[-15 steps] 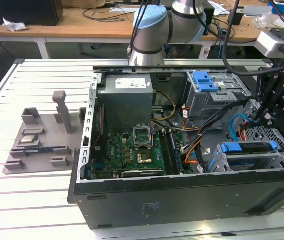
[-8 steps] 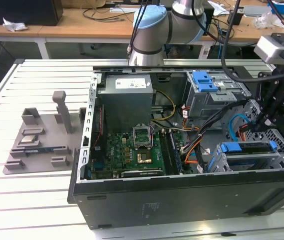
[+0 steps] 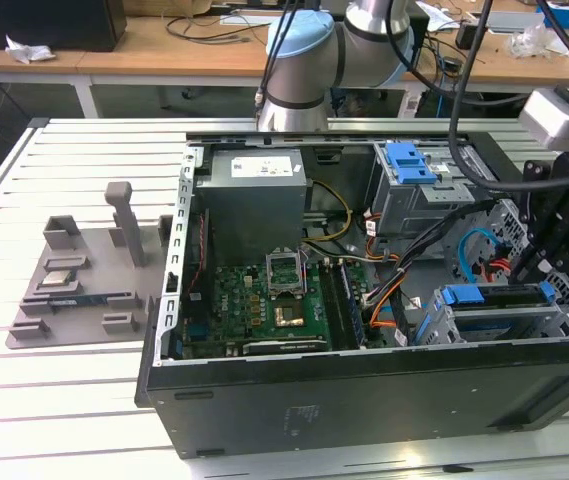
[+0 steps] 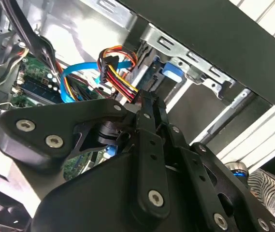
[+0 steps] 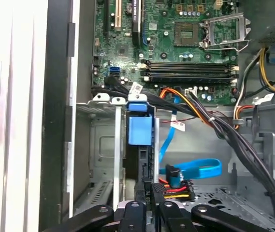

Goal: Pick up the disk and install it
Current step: 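Insert the first disk wire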

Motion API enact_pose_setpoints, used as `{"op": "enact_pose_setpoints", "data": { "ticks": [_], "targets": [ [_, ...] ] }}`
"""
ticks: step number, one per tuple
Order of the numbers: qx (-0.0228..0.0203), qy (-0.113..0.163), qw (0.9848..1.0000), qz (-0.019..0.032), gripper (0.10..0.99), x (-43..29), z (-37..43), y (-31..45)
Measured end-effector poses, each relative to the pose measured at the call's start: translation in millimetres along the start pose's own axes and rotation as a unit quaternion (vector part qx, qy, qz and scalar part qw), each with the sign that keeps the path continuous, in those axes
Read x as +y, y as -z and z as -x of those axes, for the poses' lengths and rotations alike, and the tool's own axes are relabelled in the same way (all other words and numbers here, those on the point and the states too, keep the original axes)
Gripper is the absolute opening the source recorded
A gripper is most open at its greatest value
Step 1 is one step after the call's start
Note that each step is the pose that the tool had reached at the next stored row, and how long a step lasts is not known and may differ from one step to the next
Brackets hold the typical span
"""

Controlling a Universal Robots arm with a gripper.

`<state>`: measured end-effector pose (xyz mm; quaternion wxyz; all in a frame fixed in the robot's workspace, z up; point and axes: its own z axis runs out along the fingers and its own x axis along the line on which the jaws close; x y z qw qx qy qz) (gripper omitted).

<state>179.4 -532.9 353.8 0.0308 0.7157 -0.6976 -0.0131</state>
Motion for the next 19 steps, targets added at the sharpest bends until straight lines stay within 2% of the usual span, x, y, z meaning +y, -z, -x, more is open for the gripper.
{"op": "enact_pose_setpoints", "data": {
  "ticks": [4, 6, 19],
  "targets": [
    [-0.0001, 0.000, 1.0000, 0.0000, 0.169, -1.5, 0.4, -3.3],
    [-0.0001, 0.000, 1.0000, 0.0001, 0.169, -3.7, 7.3, -8.8],
    [-0.0002, -0.001, 1.0000, 0.0003, 0.169, -7.8, 2.9, -12.7]
  ]
}}
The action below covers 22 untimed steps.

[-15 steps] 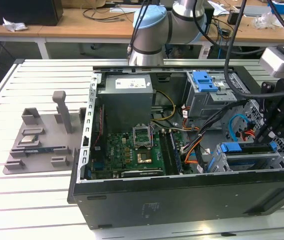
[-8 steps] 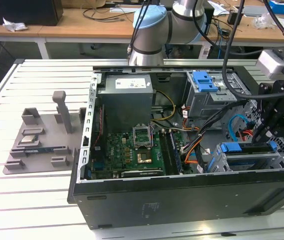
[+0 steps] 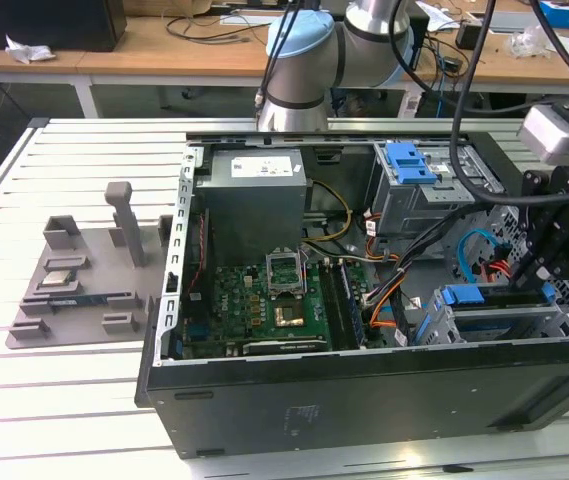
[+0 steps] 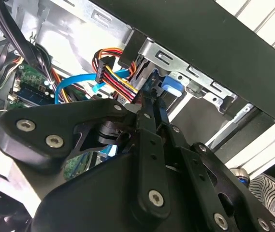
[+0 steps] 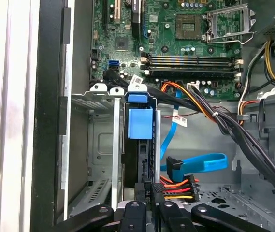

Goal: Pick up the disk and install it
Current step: 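Insert the first disk wire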

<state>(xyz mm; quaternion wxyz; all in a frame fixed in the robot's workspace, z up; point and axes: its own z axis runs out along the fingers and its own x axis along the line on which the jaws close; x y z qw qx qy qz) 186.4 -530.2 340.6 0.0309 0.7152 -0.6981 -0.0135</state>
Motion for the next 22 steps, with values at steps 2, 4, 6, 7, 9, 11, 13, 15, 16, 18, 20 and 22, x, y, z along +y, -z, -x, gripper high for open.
{"op": "enact_pose_setpoints", "data": {
  "ticks": [2, 4, 6, 7, 9, 11, 13, 15, 16, 18, 20, 22],
  "targets": [
    [0.0002, 0.000, 1.0000, 0.0000, 0.169, -0.2, 0.0, -0.2],
    [-0.0001, -0.001, 1.0000, 0.0000, 0.169, -0.4, 0.1, -1.7],
    [0.0001, -0.001, 1.0000, 0.0000, 0.169, -0.5, 0.0, -3.5],
    [0.0001, -0.001, 1.0000, 0.0000, 0.169, -0.6, 0.0, -3.9],
    [0.0002, -0.001, 1.0000, 0.0000, 0.169, -0.6, -0.1, -4.0],
    [0.0001, 0.000, 1.0000, 0.0000, 0.169, -0.6, -0.1, -4.2],
    [-0.0001, -0.001, 1.0000, 0.0000, 0.169, -0.6, -0.1, -4.4],
    [0.0000, 0.000, 1.0000, 0.0001, 0.247, -0.6, -0.1, -4.3],
    [0.0002, -0.001, 1.0000, 0.0001, 0.247, -0.6, -0.1, -4.0],
    [0.0003, -0.001, 1.0000, 0.0000, 0.247, -0.2, -0.2, 2.5],
    [0.0002, -0.001, 1.0000, 0.0000, 0.165, 0.7, 1.1, 17.4],
    [0.0002, -0.001, 1.0000, 0.0001, 0.106, 1.3, 1.4, 25.8]
  ]
}}
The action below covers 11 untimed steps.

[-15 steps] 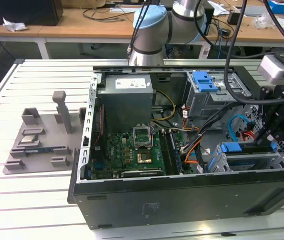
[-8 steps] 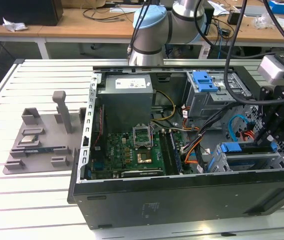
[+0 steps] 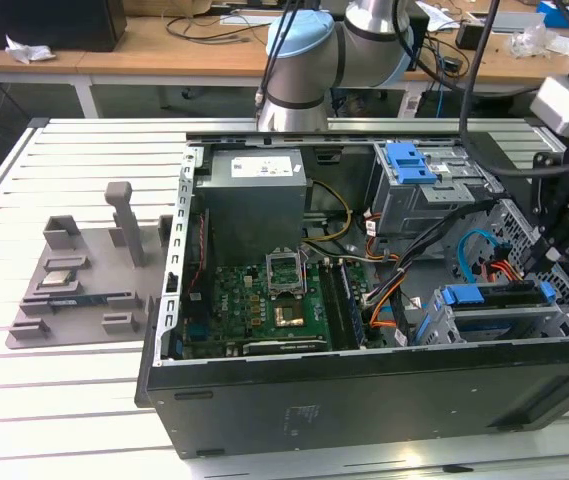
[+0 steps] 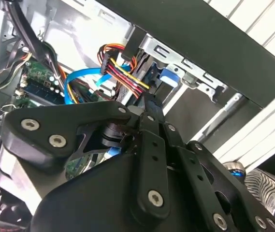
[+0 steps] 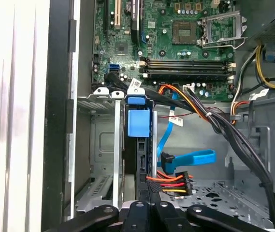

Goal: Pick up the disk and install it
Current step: 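Insert the first disk wire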

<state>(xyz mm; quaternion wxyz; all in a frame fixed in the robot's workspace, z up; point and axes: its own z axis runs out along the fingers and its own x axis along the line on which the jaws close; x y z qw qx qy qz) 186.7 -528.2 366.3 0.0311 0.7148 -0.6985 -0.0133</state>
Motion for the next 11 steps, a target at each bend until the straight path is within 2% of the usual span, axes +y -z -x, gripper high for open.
{"op": "enact_pose_setpoints", "data": {
  "ticks": [4, 7, 11],
  "targets": [
    [-0.0001, 0.000, 1.0000, 0.0000, 0.106, 0.8, -0.2, 13.1],
    [-0.0001, 0.000, 1.0000, 0.0000, 0.106, 1.2, -0.4, 18.9],
    [0.0000, 0.000, 1.0000, 0.0000, 0.106, 1.2, -0.4, 19.4]
  ]
}}
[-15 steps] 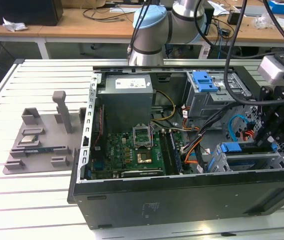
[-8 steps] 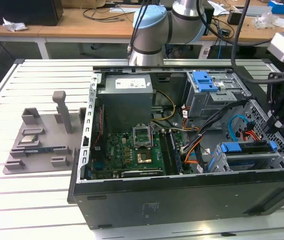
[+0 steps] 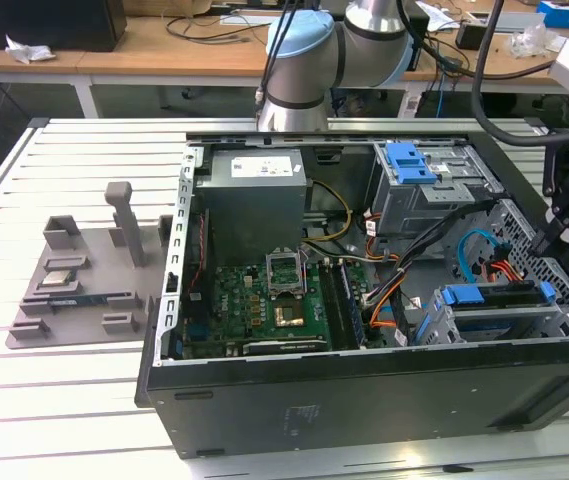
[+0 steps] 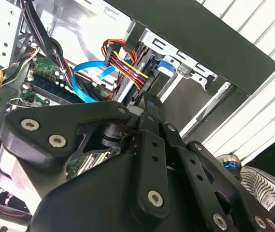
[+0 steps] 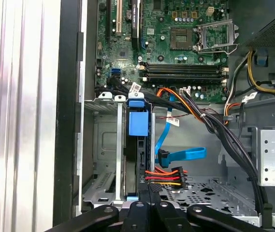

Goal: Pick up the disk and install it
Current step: 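Insert the first disk wire, then insert the second disk wire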

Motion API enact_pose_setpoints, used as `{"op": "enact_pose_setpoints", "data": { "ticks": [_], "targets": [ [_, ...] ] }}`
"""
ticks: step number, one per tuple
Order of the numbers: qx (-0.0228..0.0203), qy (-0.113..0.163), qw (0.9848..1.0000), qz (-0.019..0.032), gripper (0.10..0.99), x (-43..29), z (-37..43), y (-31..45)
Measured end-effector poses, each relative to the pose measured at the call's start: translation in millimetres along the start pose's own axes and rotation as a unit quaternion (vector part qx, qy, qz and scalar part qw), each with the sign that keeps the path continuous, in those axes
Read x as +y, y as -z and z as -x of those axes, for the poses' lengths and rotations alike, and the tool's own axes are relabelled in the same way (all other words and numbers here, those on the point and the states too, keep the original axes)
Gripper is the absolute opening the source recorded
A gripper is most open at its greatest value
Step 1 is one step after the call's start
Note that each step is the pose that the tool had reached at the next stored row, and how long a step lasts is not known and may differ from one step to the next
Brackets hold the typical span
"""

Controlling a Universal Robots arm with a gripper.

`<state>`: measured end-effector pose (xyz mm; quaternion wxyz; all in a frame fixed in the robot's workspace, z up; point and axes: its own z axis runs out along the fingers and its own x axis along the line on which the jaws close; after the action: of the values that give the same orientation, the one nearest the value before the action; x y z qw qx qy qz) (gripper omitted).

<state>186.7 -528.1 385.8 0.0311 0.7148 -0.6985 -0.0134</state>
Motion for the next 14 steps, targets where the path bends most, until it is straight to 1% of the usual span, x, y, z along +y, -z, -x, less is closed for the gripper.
{"op": "enact_pose_setpoints", "data": {
  "ticks": [8, 10, 11, 12, 14],
  "targets": [
    [0.0000, 0.000, 1.0000, 0.0000, 0.114, 0.0, 0.0, 0.1],
    [0.0000, 0.000, 1.0000, 0.0000, 0.235, 0.0, 0.0, 0.1],
    [0.0000, 0.000, 1.0000, 0.0000, 0.235, 0.0, 0.0, 0.2],
    [0.0002, 0.000, 1.0000, 0.0000, 0.302, 1.3, 2.2, 0.3],
    [0.0000, 0.000, 1.0000, 0.0000, 0.302, 9.9, 8.7, -1.3]
  ]
}}
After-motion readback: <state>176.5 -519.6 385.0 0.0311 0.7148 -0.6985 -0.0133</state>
